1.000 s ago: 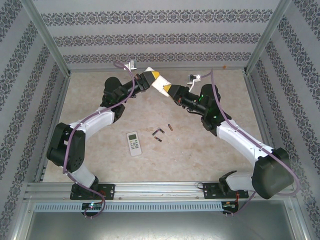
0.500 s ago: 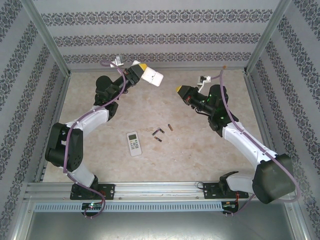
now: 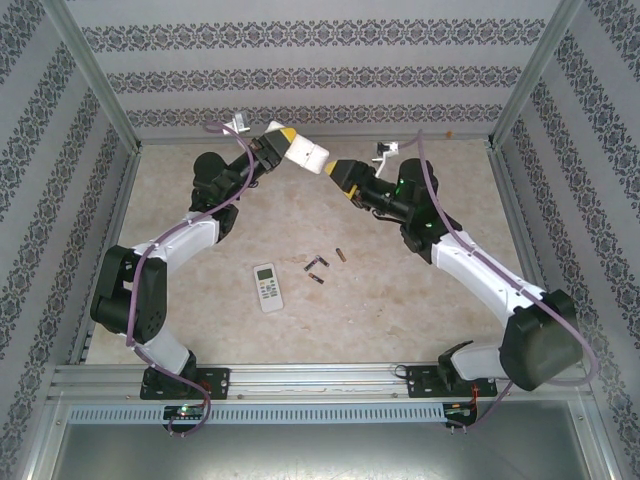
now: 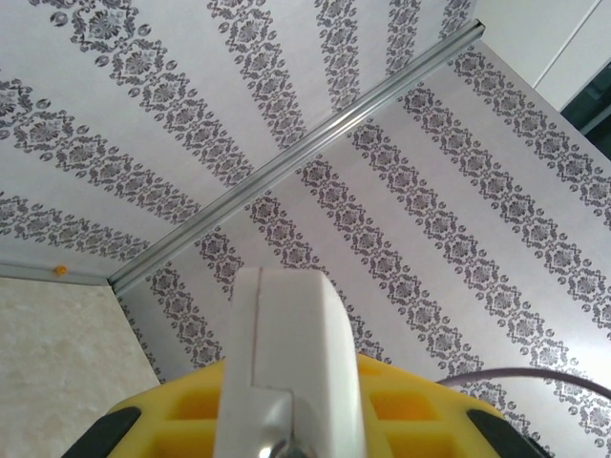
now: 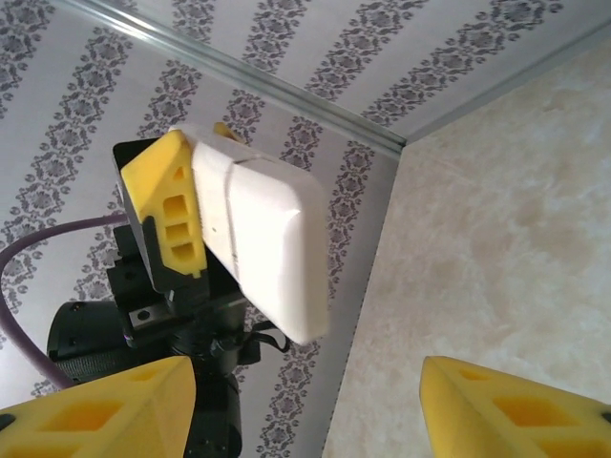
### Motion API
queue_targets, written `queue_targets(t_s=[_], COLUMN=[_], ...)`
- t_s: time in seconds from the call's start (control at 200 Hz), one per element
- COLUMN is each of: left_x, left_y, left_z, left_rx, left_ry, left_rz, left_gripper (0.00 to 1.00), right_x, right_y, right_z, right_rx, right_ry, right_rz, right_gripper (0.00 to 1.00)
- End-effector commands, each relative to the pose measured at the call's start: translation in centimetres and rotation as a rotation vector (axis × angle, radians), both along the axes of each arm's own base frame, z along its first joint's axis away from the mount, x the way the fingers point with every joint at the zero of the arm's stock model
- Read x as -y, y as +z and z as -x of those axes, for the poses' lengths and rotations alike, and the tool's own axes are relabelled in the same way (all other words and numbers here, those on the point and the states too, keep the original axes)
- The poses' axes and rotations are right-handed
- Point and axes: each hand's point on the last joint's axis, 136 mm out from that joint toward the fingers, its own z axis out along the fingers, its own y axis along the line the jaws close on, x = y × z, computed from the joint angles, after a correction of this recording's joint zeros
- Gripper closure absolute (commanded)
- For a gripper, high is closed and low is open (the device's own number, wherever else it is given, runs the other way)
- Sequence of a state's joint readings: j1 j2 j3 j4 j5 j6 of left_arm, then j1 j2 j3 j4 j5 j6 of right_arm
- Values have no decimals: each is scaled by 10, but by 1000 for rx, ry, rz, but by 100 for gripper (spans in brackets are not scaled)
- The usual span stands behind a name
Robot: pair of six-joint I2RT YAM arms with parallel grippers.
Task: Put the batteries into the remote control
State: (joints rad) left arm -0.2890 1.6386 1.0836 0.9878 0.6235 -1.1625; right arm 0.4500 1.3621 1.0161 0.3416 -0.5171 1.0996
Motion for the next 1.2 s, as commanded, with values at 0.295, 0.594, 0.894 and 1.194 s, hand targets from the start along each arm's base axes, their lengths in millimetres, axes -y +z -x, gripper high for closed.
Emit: queue_targets(t_s=[0.295, 0.594, 0.894, 1.194], left_x=[12, -1, -15, -24], left_y=[16, 23, 11, -8], left_z=[13, 9, -4, -13], left_rx=[75, 67, 33, 1], left_ry=[-14, 2, 40, 100], left_rz=[-20, 27, 53, -13], left_gripper=[100, 100, 100, 100], right_x=[-21, -3, 27, 63], right_y=[12, -16, -21, -31], right_z=[-14, -14, -5, -4], right_rx=[25, -25, 3, 16], right_ry=[22, -17, -72, -193], right_rz=[-11, 13, 27, 70], right_gripper=[74, 87, 94, 96])
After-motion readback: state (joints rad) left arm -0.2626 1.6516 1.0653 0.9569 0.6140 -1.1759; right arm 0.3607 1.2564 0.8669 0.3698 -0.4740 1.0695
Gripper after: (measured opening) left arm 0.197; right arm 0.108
